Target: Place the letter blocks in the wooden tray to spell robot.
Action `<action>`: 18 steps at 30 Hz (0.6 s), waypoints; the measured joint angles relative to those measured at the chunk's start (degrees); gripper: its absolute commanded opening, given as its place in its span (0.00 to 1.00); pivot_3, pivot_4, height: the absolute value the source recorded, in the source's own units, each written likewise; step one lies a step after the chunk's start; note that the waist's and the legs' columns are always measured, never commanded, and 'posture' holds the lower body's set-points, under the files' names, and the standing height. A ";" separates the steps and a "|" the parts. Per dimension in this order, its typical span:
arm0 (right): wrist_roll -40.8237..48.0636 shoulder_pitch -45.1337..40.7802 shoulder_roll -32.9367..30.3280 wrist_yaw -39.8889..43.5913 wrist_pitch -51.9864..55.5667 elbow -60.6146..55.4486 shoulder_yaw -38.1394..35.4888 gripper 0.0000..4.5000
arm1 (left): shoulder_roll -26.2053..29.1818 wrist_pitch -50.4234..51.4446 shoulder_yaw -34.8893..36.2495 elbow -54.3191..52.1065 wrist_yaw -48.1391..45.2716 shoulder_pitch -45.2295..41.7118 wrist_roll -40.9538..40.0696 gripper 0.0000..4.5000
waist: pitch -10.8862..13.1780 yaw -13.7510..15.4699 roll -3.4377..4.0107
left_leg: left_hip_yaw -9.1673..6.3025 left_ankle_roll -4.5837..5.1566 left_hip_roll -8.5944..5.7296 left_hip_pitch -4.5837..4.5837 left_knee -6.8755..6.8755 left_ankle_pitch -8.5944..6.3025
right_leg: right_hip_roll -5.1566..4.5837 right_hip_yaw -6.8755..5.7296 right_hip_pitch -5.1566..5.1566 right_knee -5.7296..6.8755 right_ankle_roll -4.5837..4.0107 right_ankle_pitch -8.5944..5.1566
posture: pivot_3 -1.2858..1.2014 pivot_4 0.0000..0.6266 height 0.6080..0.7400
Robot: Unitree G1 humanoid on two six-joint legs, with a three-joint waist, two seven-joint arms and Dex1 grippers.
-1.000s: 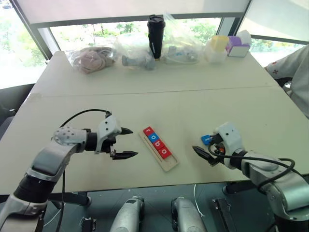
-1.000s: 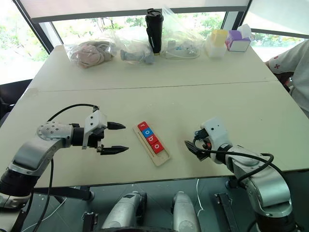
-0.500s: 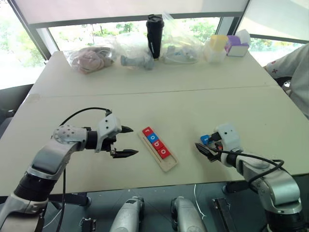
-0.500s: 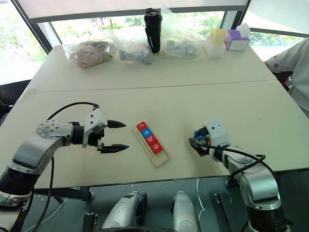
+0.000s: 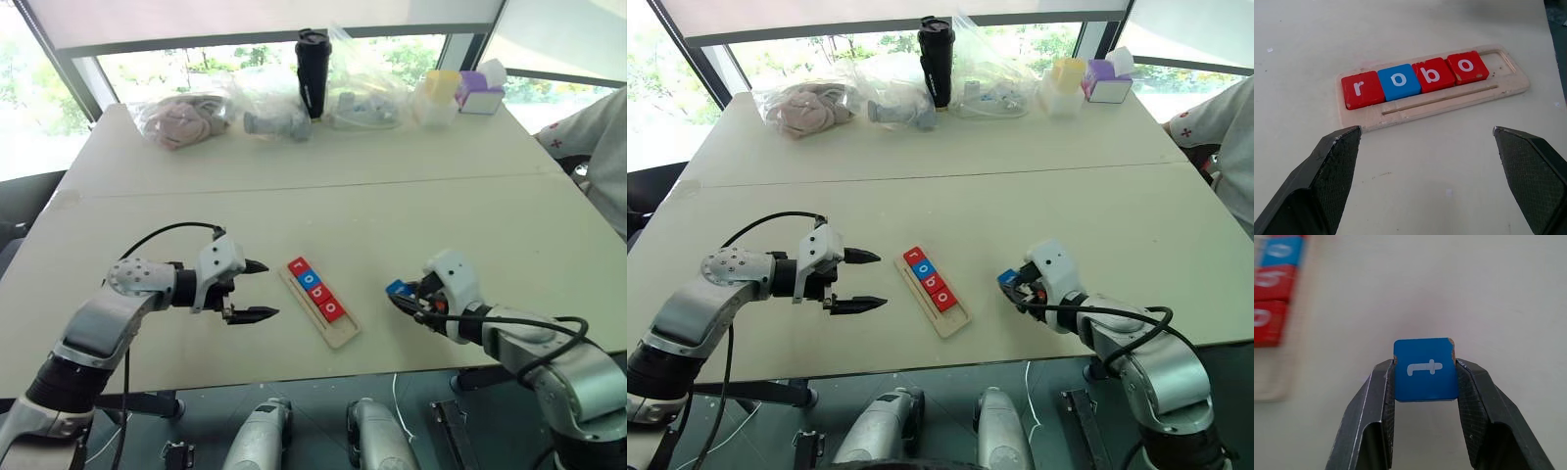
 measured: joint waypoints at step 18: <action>6.84 -1.89 17.49 -14.25 20.67 -7.97 1.93 0.26 | -0.14 0.41 -0.19 0.05 -0.71 0.03 0.14 1.00 | -0.01 0.02 0.01 | -0.03 -0.07 -0.04 -0.03 -0.04 -0.04 | -0.07 0.00 -0.06 -0.03 -0.03 0.01 | 0.52 0.24 1.00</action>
